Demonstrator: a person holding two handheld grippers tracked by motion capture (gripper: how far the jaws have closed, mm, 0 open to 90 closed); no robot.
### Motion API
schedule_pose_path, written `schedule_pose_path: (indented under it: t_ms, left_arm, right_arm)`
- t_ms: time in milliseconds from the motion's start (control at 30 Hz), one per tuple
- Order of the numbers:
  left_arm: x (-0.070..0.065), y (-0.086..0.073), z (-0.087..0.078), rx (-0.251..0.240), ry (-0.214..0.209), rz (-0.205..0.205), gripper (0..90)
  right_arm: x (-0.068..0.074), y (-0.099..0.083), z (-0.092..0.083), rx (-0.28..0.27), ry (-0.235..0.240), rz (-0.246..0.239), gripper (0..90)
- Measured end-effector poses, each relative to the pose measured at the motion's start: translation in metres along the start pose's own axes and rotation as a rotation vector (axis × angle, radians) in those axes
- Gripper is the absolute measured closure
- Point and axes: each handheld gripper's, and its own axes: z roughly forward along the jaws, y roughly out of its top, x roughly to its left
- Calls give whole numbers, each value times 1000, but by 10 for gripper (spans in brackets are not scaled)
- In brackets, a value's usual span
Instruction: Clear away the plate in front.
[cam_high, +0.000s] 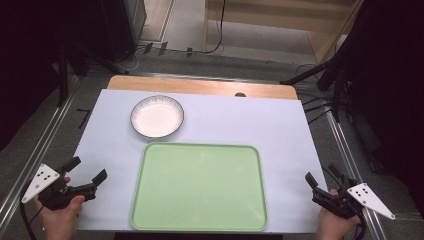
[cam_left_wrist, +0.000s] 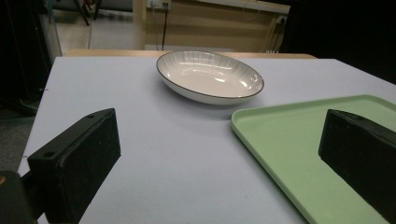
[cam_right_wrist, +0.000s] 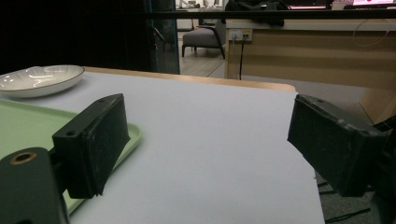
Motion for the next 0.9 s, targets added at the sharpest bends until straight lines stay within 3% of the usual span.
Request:
schedule_pose_path:
  t_ms: [200,533,700,900]
  left_arm:
    - [-2,9,8,10,-11,-17,0]
    - [-14,30,28,40,-40,-3,0]
    - [-18,43,41,72,-42,10,2]
    - [-20,65,61,101,-52,-6,2]
  right_arm:
    - [7,-1,1,14,12,-7,128]
    - [11,1,-1,1,10,-16,127]
    - [11,3,-3,-10,8,-19,128]
    - [10,3,-5,-14,3,-17,128]
